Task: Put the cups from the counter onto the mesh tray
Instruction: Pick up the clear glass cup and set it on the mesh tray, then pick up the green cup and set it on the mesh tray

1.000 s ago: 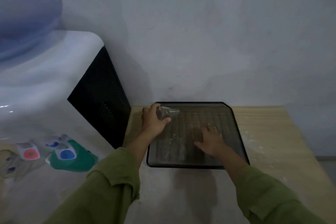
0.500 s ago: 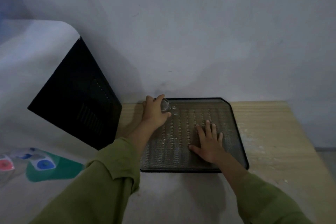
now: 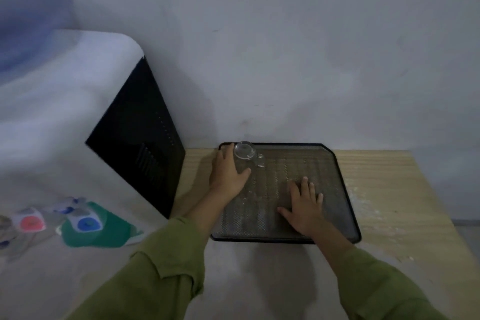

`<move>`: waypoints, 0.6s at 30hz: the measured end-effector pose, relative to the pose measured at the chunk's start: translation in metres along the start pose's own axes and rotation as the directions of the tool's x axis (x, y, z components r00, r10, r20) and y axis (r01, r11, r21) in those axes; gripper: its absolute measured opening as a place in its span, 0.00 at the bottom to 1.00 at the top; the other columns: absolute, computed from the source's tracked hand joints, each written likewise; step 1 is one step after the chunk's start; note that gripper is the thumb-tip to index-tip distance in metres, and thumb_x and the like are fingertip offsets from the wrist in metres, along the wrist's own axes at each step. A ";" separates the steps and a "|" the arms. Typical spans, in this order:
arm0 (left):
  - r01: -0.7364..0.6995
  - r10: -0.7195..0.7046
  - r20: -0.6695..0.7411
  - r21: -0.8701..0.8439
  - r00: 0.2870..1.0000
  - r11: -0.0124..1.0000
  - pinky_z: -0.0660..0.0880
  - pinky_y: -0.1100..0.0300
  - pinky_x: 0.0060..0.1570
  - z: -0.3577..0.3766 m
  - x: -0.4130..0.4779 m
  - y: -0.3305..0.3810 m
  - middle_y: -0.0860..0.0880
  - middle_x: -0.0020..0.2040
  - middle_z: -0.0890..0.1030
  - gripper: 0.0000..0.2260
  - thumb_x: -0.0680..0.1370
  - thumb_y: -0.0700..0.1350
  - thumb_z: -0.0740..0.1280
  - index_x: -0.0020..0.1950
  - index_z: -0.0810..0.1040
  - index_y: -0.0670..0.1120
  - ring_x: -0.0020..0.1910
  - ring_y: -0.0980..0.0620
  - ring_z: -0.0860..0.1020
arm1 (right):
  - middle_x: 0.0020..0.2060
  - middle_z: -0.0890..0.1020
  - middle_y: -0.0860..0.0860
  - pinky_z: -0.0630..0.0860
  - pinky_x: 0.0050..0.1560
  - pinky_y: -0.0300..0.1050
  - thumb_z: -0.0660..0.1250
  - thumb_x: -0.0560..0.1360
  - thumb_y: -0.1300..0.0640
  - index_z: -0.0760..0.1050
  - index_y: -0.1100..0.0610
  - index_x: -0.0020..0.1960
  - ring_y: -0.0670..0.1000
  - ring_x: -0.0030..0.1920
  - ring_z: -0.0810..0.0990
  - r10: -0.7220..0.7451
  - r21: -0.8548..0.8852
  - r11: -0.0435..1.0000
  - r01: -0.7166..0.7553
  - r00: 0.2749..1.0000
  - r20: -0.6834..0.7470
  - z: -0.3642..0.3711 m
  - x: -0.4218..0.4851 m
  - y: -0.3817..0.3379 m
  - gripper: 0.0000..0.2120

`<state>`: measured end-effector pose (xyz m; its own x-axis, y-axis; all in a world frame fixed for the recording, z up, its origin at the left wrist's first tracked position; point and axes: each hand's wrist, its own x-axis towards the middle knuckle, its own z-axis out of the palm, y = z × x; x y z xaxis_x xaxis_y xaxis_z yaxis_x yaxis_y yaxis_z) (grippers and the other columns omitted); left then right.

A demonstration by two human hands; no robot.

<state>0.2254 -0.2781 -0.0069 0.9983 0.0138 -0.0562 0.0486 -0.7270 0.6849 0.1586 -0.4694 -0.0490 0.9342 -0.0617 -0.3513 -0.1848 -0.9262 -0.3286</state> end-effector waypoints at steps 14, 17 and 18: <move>-0.025 0.030 -0.037 0.115 0.999 0.993 0.71 0.58 0.57 -0.084 -0.188 -0.165 0.47 0.56 0.79 0.22 0.71 0.56 0.55 0.58 0.76 0.48 0.55 0.48 0.76 | 0.64 0.70 0.60 0.66 0.67 0.53 0.62 0.76 0.53 0.65 0.58 0.68 0.61 0.66 0.67 -0.255 0.092 0.958 0.270 0.956 -0.144 0.054 -0.078 -0.150 0.23; 0.039 -0.030 -0.049 0.195 0.998 0.980 0.73 0.54 0.55 -0.111 -0.209 -0.212 0.45 0.53 0.80 0.21 0.70 0.53 0.56 0.56 0.78 0.46 0.53 0.43 0.77 | 0.58 0.75 0.60 0.71 0.59 0.52 0.62 0.73 0.55 0.70 0.59 0.63 0.61 0.59 0.73 -0.332 0.079 0.935 0.345 0.933 -0.138 0.074 -0.095 -0.184 0.19; 0.063 -0.052 -0.055 0.219 0.997 0.974 0.73 0.54 0.55 -0.122 -0.214 -0.228 0.45 0.53 0.80 0.21 0.69 0.53 0.56 0.55 0.78 0.46 0.53 0.42 0.77 | 0.58 0.75 0.60 0.71 0.58 0.52 0.63 0.73 0.55 0.70 0.60 0.63 0.61 0.58 0.74 -0.346 0.080 0.930 0.358 0.928 -0.137 0.080 -0.101 -0.198 0.20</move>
<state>0.0045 -0.0321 -0.0625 0.9946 0.0898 -0.0518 0.1036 -0.8573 0.5043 0.0766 -0.2500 -0.0182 0.9729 0.2119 -0.0925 0.1384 -0.8542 -0.5012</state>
